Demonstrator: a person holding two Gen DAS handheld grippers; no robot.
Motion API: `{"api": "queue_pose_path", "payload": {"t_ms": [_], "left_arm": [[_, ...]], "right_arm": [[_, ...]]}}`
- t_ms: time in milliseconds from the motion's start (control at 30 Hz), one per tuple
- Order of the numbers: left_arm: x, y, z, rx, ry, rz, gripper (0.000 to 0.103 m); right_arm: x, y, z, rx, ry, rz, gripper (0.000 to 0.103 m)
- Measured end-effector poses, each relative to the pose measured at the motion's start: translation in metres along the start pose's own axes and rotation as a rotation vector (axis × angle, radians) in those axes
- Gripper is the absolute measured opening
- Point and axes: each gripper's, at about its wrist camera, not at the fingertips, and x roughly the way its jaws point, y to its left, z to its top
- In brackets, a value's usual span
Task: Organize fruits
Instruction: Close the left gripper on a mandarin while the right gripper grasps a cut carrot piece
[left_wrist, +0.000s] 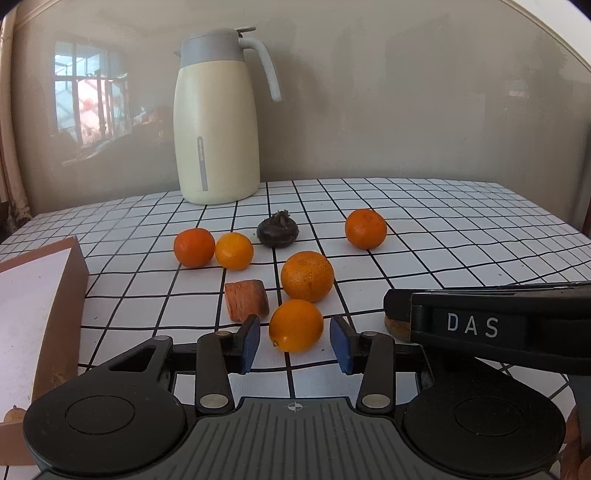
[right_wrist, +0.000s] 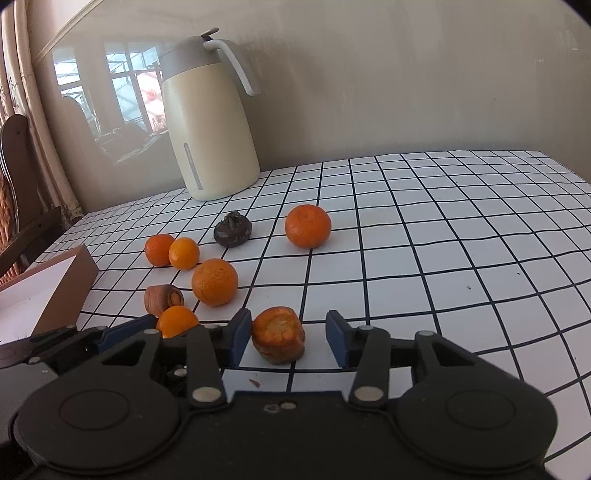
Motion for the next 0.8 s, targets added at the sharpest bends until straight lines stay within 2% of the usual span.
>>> {"api": "queue_pose_path", "payload": {"t_ms": [100,400,800], "left_arm": [[0.003,0.0018,0.0,-0.014,0.018,-0.004,0.033],[0.0012,0.0017,-0.0015,-0.011,0.016,0.006,0.032],[-0.0064,-0.0009,-0.0064,0.024,0.006,0.009,0.032]], "right_arm": [[0.0028,-0.0015,0.0011,0.029,0.013,0.014,0.036],[0.0074,0.0042,-0.001,0.019,0.023,-0.001,0.025],[0.0015,0.0055,-0.0052,-0.005,0.023,0.01,0.023]]}}
